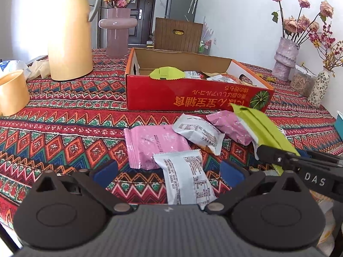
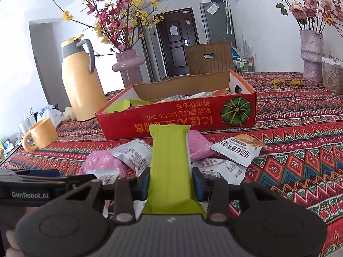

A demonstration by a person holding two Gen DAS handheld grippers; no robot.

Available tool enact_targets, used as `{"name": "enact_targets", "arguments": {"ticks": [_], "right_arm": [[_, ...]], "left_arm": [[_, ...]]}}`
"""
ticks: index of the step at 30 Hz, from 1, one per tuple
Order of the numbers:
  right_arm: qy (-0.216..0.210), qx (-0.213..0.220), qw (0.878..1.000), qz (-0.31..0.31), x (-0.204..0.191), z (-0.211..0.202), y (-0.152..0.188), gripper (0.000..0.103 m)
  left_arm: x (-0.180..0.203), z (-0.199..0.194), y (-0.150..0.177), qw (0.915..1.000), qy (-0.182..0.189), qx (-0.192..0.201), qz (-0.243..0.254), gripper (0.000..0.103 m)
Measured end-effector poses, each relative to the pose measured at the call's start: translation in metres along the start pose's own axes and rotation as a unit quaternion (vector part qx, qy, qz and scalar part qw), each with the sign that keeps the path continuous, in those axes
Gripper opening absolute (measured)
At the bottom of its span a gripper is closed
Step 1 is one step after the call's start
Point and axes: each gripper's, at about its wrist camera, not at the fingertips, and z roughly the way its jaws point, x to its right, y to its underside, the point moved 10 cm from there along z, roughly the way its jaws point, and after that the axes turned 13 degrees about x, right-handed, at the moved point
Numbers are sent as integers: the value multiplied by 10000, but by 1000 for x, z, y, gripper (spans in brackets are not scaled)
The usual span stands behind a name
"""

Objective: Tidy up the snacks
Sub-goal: 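Grasp a white printed packet with the left tool while right holds the green bar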

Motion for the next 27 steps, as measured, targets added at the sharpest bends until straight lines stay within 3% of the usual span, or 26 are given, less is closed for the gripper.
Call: {"name": "enact_targets", "arguments": {"ticks": [6,9,11,14,17,27], "right_arm": [[46,216,9997,49,10,-9,-10,38],[32,284,9996,48,13,-13,-11,38],[20,311,9995,58,14,-15,-12,38],[21,311,9995,65,16,-15,-11,38],[23,308,9995,73,17,-16,-10,38],[12,316,9995,76,17,-16,-10,38]], "left_arm": [[10,10,10,9996,-63,-243,159,102],[15,13,15,9992,-56,-324,221,94],[18,14,17,9989,-20,-382,263,71],[21,16,21,9985,62,-466,276,49],[22,14,20,9986,85,-429,283,43],[23,7,16,9990,131,-323,283,42]]}}
